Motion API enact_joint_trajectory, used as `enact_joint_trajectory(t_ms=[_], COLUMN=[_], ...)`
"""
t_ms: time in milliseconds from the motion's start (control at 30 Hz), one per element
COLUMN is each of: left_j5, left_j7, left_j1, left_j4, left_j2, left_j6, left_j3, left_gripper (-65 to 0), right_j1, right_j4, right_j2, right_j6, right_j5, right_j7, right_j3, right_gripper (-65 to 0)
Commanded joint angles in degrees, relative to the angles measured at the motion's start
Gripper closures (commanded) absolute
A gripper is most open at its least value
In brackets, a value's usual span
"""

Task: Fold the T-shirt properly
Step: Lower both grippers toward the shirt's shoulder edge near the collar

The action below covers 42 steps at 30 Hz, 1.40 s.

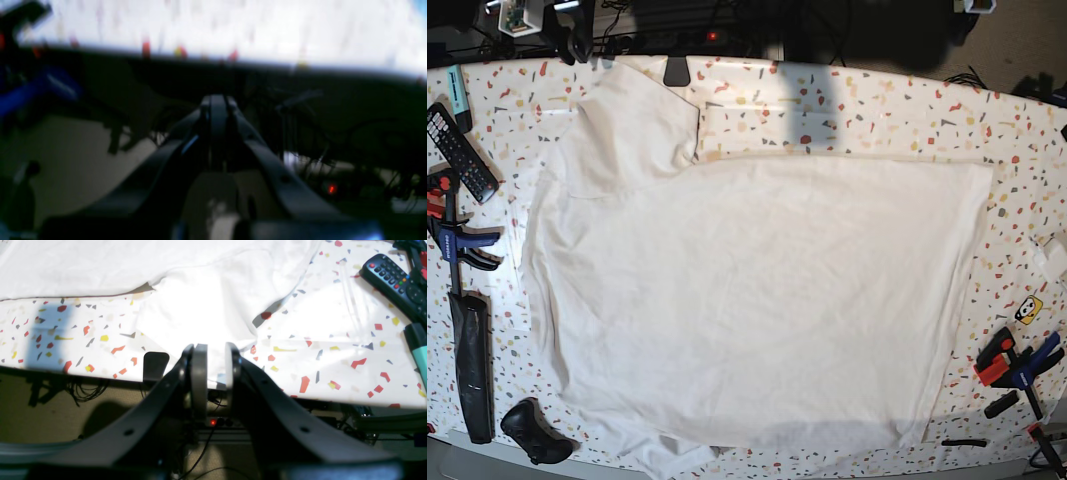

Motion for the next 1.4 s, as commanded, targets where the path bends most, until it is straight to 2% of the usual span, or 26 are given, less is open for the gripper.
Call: enact_joint_trajectory(t_ms=[0,167,400,533,633,767,833,900,1033,1100,1233,1367], left_j5=[-0.2,-2.1,-3.6,-3.6,-3.1,0.7,2.4,3.6,4.4,4.4,4.4,4.4], left_j7=[-0.6,5.1,24.9,28.9,33.4,46.0,49.8,51.1,51.5,51.4,50.9,51.0], left_j1=[1.9,6.2,4.6,1.8,-1.5,-7.4,-10.3,-12.6,-15.1,-15.2,-15.2,-15.2], left_j4=[4.1,19.9,32.4,35.3,35.3,35.3,35.3,35.3,35.3,35.3,35.3,35.3], left_j2=[-0.2,-0.2,-0.2,-0.2,-0.2,-0.2,-0.2,-0.2,-0.2,-0.2,-0.2,-0.2], left_j6=[0.3,0.3,0.2,0.2,0.2,0.2,0.2,0.3,0.3,0.3,0.3,0.3], left_j3=[-0.1,-0.1,-0.1,-0.1,-0.1,-0.1,-0.1,-0.1,-0.1,-0.1,-0.1,-0.1], left_gripper=[0.0,0.0,0.0,0.0,0.0,0.0,0.0,0.0,0.0,0.0,0.0,0.0], right_j1=[-0.8,-0.7,1.2,3.3,5.1,7.7,8.9,9.3,9.3,9.3,9.8,13.3], right_j4=[1.1,1.1,1.1,1.1,1.1,1.1,1.1,1.1,1.1,1.1,1.0,0.8], right_j2=[0.0,0.0,0.0,0.0,0.0,0.0,0.0,0.0,0.0,0.0,0.0,0.0], right_j6=[0.2,0.2,0.2,0.2,0.2,-1.2,-2.5,-2.8,-2.8,-2.9,-2.8,-1.9], right_j5=[0.3,0.3,0.3,0.3,0.3,0.3,0.3,0.3,0.3,1.7,11.4,17.9], right_j7=[1.0,1.0,0.9,-0.7,-4.6,-13.9,-17.5,-18.6,-18.6,-18.6,-19.0,-24.8], right_j3=[0.3,0.3,0.3,0.3,0.3,0.3,0.4,1.3,5.4,8.5,17.1,23.5], right_gripper=[-9.3,-9.3,-9.3,-9.3,-9.3,-9.3,-9.4,-11.6,-25.7,-26.0,-26.0,-26.0])
